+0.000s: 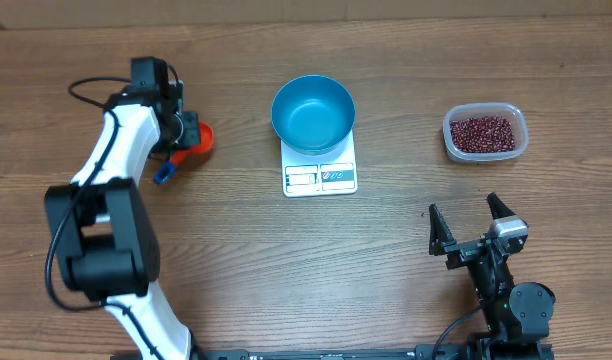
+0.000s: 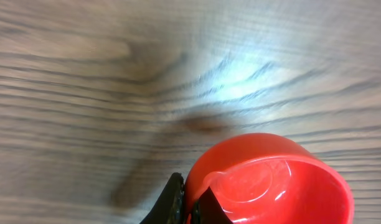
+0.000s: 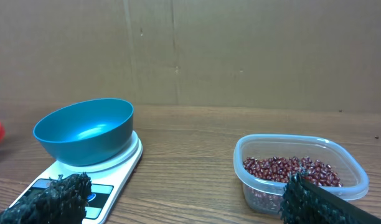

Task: Scoop item into bowl and weigh 150g on scale
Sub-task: 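Lower the left gripper and grasp the red scoop's rim, then lift the red scoop with the left gripper toward the scale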

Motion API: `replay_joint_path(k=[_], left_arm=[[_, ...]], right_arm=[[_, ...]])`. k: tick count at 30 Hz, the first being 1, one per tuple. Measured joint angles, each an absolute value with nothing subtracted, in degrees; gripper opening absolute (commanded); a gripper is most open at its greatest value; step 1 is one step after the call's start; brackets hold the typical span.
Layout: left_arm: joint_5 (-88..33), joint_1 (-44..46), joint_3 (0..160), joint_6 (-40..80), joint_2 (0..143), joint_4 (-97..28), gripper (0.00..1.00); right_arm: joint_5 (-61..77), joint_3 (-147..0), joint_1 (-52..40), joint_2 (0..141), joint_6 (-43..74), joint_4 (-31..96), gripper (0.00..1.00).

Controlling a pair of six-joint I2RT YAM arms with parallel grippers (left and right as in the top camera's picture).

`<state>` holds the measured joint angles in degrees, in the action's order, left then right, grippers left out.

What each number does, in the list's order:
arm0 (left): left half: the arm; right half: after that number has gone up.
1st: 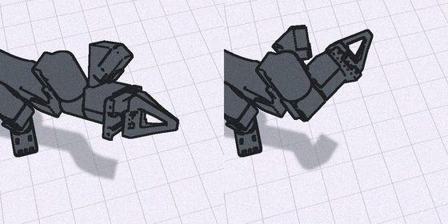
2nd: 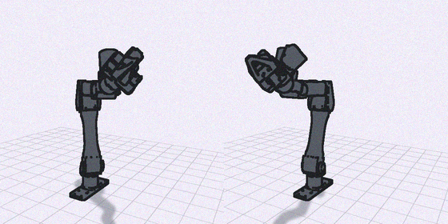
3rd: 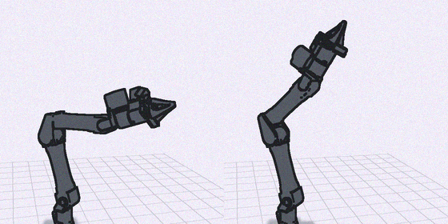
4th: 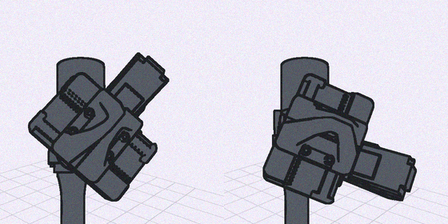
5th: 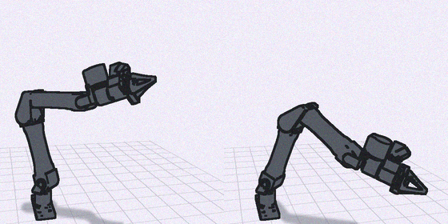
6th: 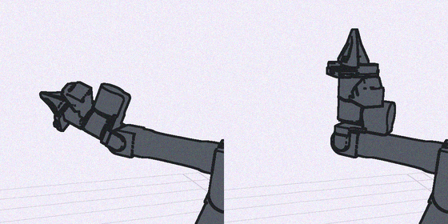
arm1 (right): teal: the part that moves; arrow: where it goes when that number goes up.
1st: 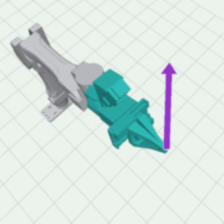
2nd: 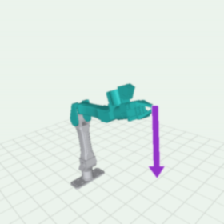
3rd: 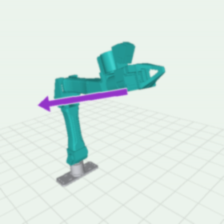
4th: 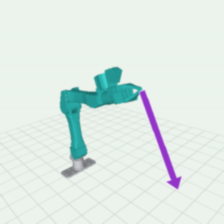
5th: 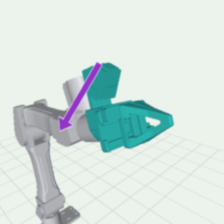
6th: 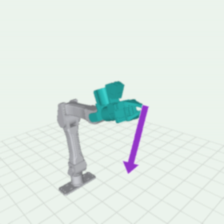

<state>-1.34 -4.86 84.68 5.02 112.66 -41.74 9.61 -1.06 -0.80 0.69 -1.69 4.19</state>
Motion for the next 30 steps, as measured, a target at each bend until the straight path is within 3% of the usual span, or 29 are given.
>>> replay_joint_path(k=[5, 14, 30], left_arm=[[0.71, -4.86, 84.68, 13.17, 107.11, -42.19, 0.04], [6.28, -4.86, 84.68, 40.58, 101.16, -53.47, 0.04], [2.37, -2.09, 84.68, 59.05, 100.51, -63.86, 0.04]], right_arm=[[9.61, -1.06, -0.8, 0.69, -1.69, 4.16, 1.0], [9.61, -1.06, -0.8, 0.69, -1.69, 4.16, 1.0], [9.61, -1.06, -0.8, 0.69, -1.69, 4.16, 1.0]])
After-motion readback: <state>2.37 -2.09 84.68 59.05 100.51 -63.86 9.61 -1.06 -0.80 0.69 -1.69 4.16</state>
